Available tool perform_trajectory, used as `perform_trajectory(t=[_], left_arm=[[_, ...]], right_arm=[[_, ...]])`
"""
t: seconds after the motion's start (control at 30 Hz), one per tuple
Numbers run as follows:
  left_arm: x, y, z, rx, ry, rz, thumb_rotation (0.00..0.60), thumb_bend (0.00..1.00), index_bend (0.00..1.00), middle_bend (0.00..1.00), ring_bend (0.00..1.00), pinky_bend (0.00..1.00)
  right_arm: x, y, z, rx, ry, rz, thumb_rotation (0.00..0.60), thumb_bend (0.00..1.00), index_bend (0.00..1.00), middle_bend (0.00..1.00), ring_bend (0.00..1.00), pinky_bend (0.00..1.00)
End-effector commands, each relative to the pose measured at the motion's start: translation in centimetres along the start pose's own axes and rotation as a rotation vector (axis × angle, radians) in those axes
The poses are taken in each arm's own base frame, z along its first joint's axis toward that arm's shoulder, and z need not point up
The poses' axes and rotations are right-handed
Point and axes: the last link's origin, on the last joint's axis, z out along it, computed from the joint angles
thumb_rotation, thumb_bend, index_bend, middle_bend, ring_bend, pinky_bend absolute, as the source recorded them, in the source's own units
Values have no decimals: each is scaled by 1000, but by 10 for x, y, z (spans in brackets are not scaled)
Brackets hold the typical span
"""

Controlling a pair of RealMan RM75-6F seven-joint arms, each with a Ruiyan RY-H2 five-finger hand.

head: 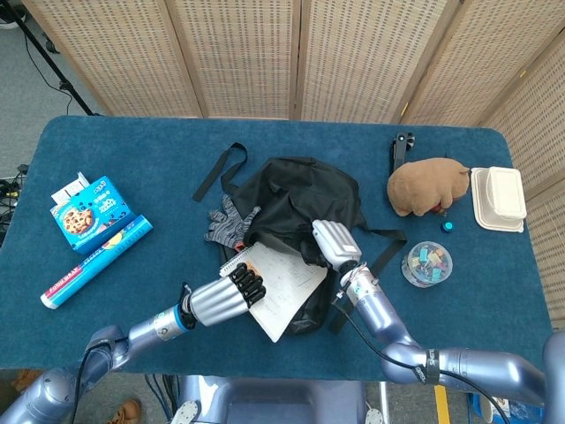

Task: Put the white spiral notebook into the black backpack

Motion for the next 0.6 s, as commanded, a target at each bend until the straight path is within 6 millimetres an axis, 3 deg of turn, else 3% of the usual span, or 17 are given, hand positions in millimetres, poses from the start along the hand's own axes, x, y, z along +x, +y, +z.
perform_trajectory(t=[0.03, 0.6], left_arm=[[-3, 2, 4, -1, -18, 15, 600, 522, 821, 634, 515, 515], [8, 3, 2, -31, 56, -23, 600, 521, 822, 634, 516, 515]], right_arm=[[1, -1, 0, 2, 1, 2, 600, 643, 621, 615, 339, 241], [15, 1, 6, 44, 150, -49, 600, 643, 622, 616, 339, 241]])
